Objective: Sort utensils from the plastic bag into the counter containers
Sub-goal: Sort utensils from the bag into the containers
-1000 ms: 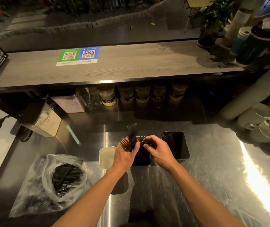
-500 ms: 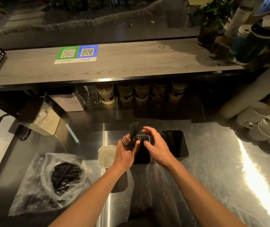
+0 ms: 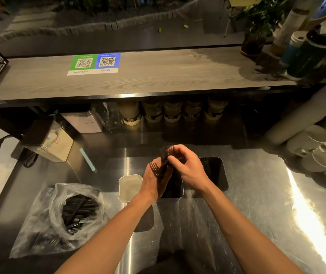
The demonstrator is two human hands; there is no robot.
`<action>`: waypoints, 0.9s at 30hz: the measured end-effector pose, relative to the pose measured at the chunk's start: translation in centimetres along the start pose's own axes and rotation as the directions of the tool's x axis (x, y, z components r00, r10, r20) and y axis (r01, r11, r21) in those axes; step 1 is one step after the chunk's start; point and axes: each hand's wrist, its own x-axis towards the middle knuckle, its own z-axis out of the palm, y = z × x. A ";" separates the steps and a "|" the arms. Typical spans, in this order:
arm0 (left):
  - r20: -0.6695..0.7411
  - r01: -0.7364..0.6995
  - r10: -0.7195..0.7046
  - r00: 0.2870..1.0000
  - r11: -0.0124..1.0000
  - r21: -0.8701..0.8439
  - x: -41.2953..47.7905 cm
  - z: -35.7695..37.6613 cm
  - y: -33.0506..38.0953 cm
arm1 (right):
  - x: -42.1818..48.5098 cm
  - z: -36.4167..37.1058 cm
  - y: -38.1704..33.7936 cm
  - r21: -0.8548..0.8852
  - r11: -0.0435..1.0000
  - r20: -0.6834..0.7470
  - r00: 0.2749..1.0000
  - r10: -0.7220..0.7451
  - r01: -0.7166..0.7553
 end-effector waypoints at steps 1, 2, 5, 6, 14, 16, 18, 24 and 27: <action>0.027 -0.017 0.016 1.000 0.999 0.035 0.1 -0.1 0.0 | -0.1 0.0 0.4 -0.053 0.999 0.012 1.000 -0.002 0.003; 0.020 -0.100 0.099 0.995 0.986 0.135 0.0 -0.4 -0.1 | -0.2 -0.1 0.8 -0.094 0.996 0.025 1.000 0.005 -0.002; 0.099 -0.179 0.160 0.982 0.957 0.229 -0.5 -1.0 -1.4 | -0.8 -0.1 1.8 -0.166 0.985 0.066 0.996 0.057 -0.045; 0.085 -0.143 0.125 0.989 0.954 0.264 -0.6 -1.0 -1.9 | -0.9 0.0 2.0 -0.184 0.982 0.079 0.995 0.069 -0.053; 0.024 -0.087 0.083 0.996 0.950 0.299 -0.3 -1.6 -3.8 | -1.8 0.5 3.4 -0.187 0.975 0.110 0.983 0.145 -0.123; 0.005 -0.109 0.112 0.994 0.952 0.286 -0.4 -1.8 -3.7 | -2.0 0.4 3.4 -0.212 0.969 0.124 0.981 0.152 -0.123; 0.018 -0.136 0.138 0.990 0.936 0.324 -0.4 -1.9 -3.7 | -2.0 0.5 3.6 -0.257 0.960 0.127 0.981 0.149 -0.112; 0.070 -0.166 0.151 0.986 0.868 0.469 0.1 -1.9 -4.1 | -2.0 0.9 3.8 -0.376 0.919 0.121 0.977 0.173 -0.116; 0.088 -0.154 0.127 0.988 0.844 0.514 0.1 -2.0 -4.1 | -2.0 1.2 3.1 -0.350 0.934 0.065 0.993 0.099 -0.070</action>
